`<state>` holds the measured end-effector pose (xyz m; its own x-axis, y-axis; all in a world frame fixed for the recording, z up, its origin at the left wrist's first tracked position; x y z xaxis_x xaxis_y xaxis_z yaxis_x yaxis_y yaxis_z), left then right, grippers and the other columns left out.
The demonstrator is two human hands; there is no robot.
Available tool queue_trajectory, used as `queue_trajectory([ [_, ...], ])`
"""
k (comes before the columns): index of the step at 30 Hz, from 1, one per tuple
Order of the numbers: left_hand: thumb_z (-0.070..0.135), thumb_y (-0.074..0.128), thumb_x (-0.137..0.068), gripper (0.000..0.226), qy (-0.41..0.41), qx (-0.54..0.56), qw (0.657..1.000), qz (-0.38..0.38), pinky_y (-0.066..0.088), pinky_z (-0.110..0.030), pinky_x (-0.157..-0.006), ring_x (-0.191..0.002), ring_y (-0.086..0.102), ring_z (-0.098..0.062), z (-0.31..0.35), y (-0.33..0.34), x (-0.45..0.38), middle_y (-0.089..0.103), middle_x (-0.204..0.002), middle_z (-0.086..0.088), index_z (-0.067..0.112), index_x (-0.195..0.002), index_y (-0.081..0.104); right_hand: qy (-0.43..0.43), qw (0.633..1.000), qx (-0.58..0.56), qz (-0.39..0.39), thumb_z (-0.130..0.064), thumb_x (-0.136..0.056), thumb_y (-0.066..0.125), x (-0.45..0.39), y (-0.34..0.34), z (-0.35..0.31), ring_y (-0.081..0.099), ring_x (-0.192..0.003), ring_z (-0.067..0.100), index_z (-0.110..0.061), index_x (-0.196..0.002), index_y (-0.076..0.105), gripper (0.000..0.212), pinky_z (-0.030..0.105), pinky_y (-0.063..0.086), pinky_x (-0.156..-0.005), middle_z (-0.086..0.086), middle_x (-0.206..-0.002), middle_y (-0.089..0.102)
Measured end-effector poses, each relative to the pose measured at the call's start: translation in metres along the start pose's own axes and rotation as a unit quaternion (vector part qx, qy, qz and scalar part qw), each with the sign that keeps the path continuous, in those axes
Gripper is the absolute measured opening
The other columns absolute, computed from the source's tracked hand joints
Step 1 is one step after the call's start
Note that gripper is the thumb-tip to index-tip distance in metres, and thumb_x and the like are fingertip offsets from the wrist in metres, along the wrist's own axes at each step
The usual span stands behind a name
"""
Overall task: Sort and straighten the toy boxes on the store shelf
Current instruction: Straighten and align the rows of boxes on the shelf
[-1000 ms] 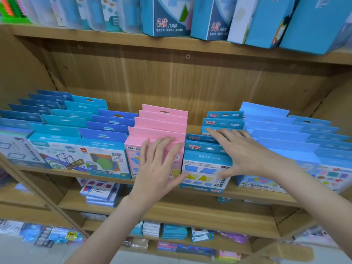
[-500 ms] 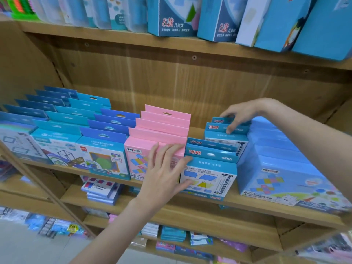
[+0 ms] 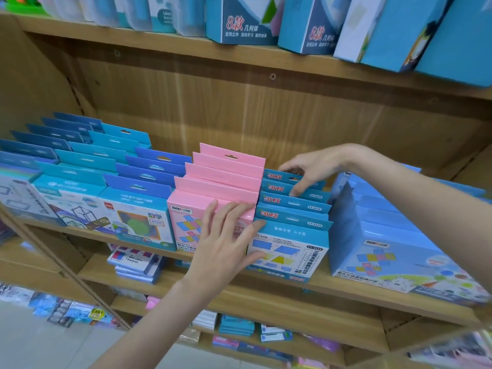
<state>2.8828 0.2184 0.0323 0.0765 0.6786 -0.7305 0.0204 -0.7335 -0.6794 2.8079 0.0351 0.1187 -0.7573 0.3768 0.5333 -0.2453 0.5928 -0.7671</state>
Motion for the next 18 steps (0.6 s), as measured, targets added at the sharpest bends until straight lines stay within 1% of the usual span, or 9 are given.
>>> queue_trajectory([
  [3,0.055,0.05,-0.08,0.05,-0.002,0.003,1.0,-0.004,0.014,-0.048,-0.111,-0.123,0.036,-0.028,0.0,-0.001,-0.001,0.037,-0.129,-0.009,0.018,-0.113,0.046,0.004,0.999,-0.01,0.044,-0.031,-0.083,0.064,0.008,-0.001,0.005,0.059,-0.108,0.015,-0.021,-0.122,0.05,0.043,0.03,0.05,-0.089,-0.002,-0.119,0.061],
  [5,0.055,0.054,-0.079,0.051,0.002,0.006,1.0,-0.007,0.013,-0.048,-0.111,-0.124,0.035,-0.028,-0.001,-0.001,0.0,0.037,-0.13,-0.009,0.018,-0.114,0.046,0.009,0.998,-0.013,0.054,-0.036,-0.083,0.063,0.014,0.0,0.01,0.057,-0.109,0.012,-0.024,-0.121,0.05,0.042,0.033,0.046,-0.095,-0.003,-0.12,0.06],
  [8,0.052,0.072,-0.067,0.067,0.018,-0.002,1.0,-0.021,0.009,-0.047,-0.111,-0.125,0.033,-0.029,-0.003,-0.001,0.001,0.035,-0.132,-0.01,0.018,-0.117,0.045,0.008,0.998,-0.022,0.059,-0.027,-0.085,0.063,0.018,0.007,0.012,0.061,-0.101,0.011,-0.021,-0.119,0.05,0.037,0.028,0.047,-0.09,-0.003,-0.116,0.063],
  [10,0.051,0.078,-0.06,0.075,0.022,-0.017,0.999,-0.028,0.01,-0.048,-0.111,-0.126,0.032,-0.029,-0.003,-0.001,0.0,0.035,-0.132,-0.011,0.018,-0.119,0.044,0.006,0.997,-0.005,0.082,-0.022,-0.085,0.063,0.017,0.01,0.01,0.06,-0.099,0.012,-0.019,-0.117,0.05,0.035,0.028,0.047,-0.088,-0.002,-0.116,0.063],
  [14,0.051,0.078,-0.06,0.077,0.016,-0.027,0.999,-0.031,0.012,-0.05,-0.11,-0.125,0.032,-0.03,-0.003,-0.002,0.0,0.035,-0.132,-0.011,0.017,-0.121,0.044,0.003,0.993,0.015,0.113,-0.017,-0.084,0.064,0.017,0.013,0.006,0.06,-0.097,0.013,-0.017,-0.115,0.054,0.033,0.03,0.048,-0.088,0.001,-0.116,0.063],
  [16,0.05,0.076,-0.062,0.076,0.018,-0.02,0.999,-0.032,0.012,-0.05,-0.111,-0.126,0.032,-0.03,-0.002,-0.003,0.001,0.034,-0.134,-0.011,0.017,-0.122,0.043,0.01,0.991,0.026,0.133,-0.02,-0.083,0.065,0.02,0.013,0.006,0.058,-0.1,0.015,-0.016,-0.119,0.052,0.038,0.03,0.047,-0.089,0.001,-0.12,0.061],
  [18,0.048,0.075,-0.065,0.075,0.021,-0.007,0.999,-0.035,0.012,-0.051,-0.111,-0.128,0.03,-0.03,-0.003,-0.005,0.001,0.033,-0.136,-0.011,0.017,-0.125,0.042,0.018,0.983,0.025,0.179,-0.025,-0.081,0.067,0.027,0.009,0.008,0.054,-0.108,0.016,-0.015,-0.123,0.048,0.047,0.03,0.044,-0.095,0.002,-0.123,0.056],
])
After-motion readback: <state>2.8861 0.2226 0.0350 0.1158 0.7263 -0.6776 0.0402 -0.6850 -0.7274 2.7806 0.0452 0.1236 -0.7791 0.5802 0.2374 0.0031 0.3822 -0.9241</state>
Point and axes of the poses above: each hand's wrist, its own x-axis away from the middle knuckle, its own y-axis out of the palm, z = x × y, the point moved 5 cm from there along -x, towards the middle knuckle
